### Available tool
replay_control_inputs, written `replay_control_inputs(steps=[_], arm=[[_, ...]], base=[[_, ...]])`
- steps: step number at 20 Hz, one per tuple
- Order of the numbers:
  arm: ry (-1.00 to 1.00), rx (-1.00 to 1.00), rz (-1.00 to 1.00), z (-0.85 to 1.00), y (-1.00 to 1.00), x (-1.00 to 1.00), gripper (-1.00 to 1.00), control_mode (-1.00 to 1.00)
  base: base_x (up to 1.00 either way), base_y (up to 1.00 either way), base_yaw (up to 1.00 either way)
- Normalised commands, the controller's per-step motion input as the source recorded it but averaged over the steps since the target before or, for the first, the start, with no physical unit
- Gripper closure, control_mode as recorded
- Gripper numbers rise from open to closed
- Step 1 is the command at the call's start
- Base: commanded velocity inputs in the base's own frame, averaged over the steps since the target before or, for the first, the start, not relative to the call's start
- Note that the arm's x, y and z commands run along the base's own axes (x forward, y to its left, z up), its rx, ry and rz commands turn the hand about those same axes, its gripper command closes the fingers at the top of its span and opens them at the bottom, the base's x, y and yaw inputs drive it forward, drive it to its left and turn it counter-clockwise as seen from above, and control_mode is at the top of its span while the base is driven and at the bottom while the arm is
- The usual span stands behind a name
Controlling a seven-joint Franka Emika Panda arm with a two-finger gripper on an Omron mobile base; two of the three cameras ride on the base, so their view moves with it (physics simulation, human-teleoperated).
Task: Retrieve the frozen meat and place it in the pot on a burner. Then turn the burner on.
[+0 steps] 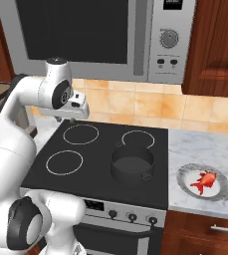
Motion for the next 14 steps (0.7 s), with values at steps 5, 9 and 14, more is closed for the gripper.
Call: replay_control_inputs(steps=[5, 9, 14], arm=[[0.00, 0.00, -0.02, 0.00, -0.09, -0.14, -1.00, -1.00], [0.00, 0.00, -0.07, 0.00, -0.21, -0.26, -1.00, -1.00], [0.00, 0.00, -0.07, 0.00, -0.23, -0.08, -1.00, -1.00]], base=[[0.00, 0.00, 0.00], [0.00, 0.00, 0.00], [0.00, 0.00, 0.00]])
